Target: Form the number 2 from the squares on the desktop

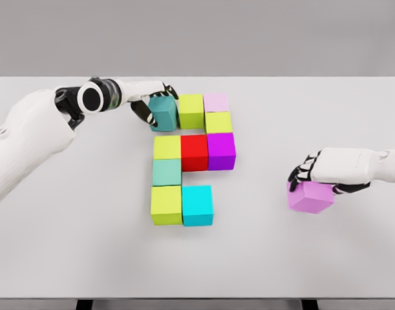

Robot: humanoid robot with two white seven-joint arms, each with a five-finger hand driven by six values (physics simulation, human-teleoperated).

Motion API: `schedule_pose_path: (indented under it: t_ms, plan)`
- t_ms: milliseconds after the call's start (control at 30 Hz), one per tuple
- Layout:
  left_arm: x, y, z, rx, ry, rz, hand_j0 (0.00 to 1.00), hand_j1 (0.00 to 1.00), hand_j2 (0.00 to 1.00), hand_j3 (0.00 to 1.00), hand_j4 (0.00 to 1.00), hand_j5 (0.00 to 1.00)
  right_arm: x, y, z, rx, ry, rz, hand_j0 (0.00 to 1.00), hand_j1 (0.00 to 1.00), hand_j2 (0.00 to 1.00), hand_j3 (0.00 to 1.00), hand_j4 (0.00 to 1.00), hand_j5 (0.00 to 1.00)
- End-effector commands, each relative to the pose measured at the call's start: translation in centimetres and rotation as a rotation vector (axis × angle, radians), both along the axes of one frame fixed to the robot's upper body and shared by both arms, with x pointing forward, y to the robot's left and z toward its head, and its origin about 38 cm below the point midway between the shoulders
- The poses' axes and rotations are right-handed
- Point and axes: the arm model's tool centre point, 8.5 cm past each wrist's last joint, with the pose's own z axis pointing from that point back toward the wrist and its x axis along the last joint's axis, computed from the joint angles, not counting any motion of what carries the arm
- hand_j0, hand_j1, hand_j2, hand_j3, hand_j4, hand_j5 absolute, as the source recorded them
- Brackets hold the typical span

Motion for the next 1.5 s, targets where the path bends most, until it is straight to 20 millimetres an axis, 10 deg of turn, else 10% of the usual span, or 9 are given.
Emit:
schedule_pose_path:
  t_ms: [0,1467]
  plan:
    - [0.0,0.0,0.0,-0.002,0.000,-0.001,0.89,0.89,0.89,0.89,0.89,0.89,0.2,0.7,-0.1,0.027,0.003,0.004,0.71,0.71,0.71,0.71,0.71,0.71]
    - [0.5,1.1,-0.9,-0.139,0.121,0.201,0.98,0.98,0.98,0.98,0.98,0.98,-0.1,9.6,0.0,0.187,-0.022,0.198,0.72,0.72,0.72,0.72,0.72,0.72]
